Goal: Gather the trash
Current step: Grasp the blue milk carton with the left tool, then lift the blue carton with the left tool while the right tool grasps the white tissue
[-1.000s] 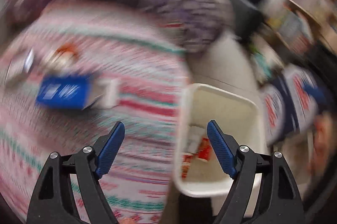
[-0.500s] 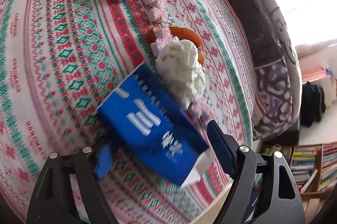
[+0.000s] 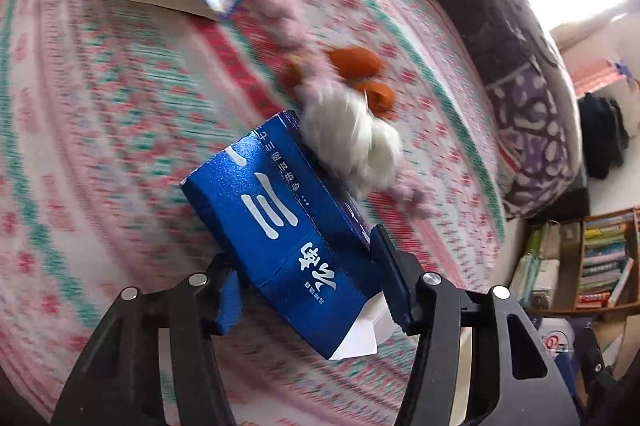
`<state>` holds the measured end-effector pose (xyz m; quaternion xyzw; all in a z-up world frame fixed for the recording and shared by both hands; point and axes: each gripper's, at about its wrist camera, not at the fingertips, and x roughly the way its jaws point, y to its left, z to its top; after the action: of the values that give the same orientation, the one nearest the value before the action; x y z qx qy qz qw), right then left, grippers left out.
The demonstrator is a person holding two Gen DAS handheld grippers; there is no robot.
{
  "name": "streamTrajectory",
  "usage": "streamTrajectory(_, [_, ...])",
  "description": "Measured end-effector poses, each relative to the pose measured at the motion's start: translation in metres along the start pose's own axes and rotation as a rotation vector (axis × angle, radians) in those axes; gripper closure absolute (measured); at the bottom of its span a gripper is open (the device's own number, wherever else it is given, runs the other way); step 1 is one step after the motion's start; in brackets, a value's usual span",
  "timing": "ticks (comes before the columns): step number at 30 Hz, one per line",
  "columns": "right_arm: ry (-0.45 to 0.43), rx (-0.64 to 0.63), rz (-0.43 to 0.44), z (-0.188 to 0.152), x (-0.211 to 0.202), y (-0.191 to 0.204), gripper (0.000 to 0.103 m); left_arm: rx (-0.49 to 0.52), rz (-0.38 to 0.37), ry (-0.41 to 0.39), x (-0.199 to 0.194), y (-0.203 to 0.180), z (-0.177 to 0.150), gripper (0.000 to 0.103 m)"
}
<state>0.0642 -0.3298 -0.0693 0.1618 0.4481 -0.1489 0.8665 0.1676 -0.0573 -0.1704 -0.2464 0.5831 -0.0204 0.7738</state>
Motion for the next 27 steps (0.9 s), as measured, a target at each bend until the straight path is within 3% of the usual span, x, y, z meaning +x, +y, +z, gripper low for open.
streamTrajectory(4, [0.011, -0.010, 0.021, -0.002, 0.002, 0.010, 0.007, 0.001, 0.074, 0.018, -0.015, 0.022, 0.009, 0.042])
streamTrajectory(8, [0.019, -0.029, 0.040, -0.002, 0.006, 0.020, 0.007, -0.016, 0.086, 0.006, -0.021, 0.030, 0.014, 0.021])
streamTrajectory(13, [0.020, -0.060, 0.044, -0.003, 0.007, 0.028, 0.007, -0.095, 0.068, 0.035, -0.007, 0.034, 0.014, 0.016])
streamTrajectory(16, [0.024, -0.056, 0.043, -0.001, 0.010, 0.030, 0.007, -0.056, 0.092, 0.012, -0.004, 0.026, 0.011, 0.013])
streamTrajectory(17, [0.030, -0.054, 0.048, -0.001, 0.012, 0.031, 0.007, -0.045, 0.092, 0.009, -0.004, 0.025, 0.011, 0.017])
streamTrajectory(18, [0.040, -0.054, 0.056, -0.001, 0.015, 0.033, 0.007, -0.026, 0.095, 0.010, -0.006, 0.025, 0.010, 0.033])
streamTrajectory(19, [0.050, -0.056, 0.066, -0.001, 0.018, 0.035, 0.007, -0.012, 0.100, 0.012, -0.005, 0.023, 0.012, 0.040])
streamTrajectory(23, [0.102, -0.054, 0.125, -0.006, 0.033, 0.052, 0.007, 0.001, 0.052, 0.019, -0.020, 0.041, 0.016, 0.053])
streamTrajectory(27, [0.128, -0.081, 0.188, -0.013, 0.049, 0.086, 0.007, 0.040, 0.037, -0.048, -0.058, 0.062, 0.024, 0.062])
